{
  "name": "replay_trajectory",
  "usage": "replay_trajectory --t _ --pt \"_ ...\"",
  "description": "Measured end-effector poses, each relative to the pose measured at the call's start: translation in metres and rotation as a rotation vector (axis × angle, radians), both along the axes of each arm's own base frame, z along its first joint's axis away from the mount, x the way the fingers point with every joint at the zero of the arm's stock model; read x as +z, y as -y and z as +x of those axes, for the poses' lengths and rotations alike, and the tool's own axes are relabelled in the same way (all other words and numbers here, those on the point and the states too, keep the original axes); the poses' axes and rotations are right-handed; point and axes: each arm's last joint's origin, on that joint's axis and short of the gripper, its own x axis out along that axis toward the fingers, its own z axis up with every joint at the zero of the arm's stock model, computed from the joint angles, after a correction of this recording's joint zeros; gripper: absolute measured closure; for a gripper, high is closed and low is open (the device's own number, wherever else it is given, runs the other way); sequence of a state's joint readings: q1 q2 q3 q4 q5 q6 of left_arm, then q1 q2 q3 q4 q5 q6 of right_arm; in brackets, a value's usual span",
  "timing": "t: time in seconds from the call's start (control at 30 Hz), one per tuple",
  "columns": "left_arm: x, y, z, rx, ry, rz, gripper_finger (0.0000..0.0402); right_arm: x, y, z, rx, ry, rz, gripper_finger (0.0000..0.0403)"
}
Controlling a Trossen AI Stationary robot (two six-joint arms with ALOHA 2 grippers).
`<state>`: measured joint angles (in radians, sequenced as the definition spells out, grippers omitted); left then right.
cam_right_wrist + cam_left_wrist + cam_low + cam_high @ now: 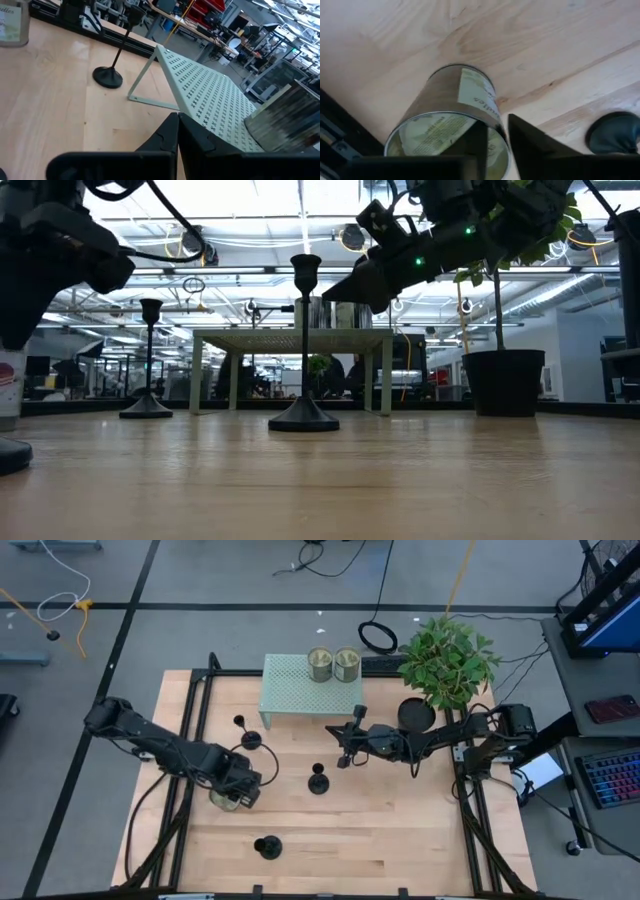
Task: Pick & Place candle stick holders
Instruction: Put the scented candle on the shelf
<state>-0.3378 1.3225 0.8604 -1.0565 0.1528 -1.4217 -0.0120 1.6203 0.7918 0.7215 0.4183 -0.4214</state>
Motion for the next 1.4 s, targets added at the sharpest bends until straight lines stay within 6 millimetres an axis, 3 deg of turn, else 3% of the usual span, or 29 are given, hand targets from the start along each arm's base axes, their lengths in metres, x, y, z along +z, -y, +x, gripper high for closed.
replay_trajectory --t 0.1,0.37,0.63,0.8,1.1,1.4 --pt "0.0 -0.001 0.001 -0.053 0.005 -0.023 0.0386 0.0 0.0 0.0 -0.003 0.007 0.016 0.0402" --pt "0.008 0.003 0.007 -0.301 0.109 -0.022 0.0396 -0.002 0.0 0.0 -0.003 -0.015 0.018 0.0402" --pt "0.067 0.016 0.023 -0.736 0.343 0.199 0.0398 -0.004 0.0 -0.001 -0.014 -0.006 0.076 0.0403" --pt "0.1 0.011 0.018 -1.082 0.314 0.369 0.0398 -0.006 0.0 -0.001 -0.021 -0.016 0.101 0.0403" --pt "0.142 -0.046 0.024 -1.503 0.128 0.622 0.0399 -0.008 -0.001 -0.002 -0.038 -0.004 0.179 0.0403" --pt "0.143 -0.139 0.046 -1.666 0.022 0.655 0.0398 -0.011 -0.018 -0.002 0.008 -0.029 0.203 0.0403"
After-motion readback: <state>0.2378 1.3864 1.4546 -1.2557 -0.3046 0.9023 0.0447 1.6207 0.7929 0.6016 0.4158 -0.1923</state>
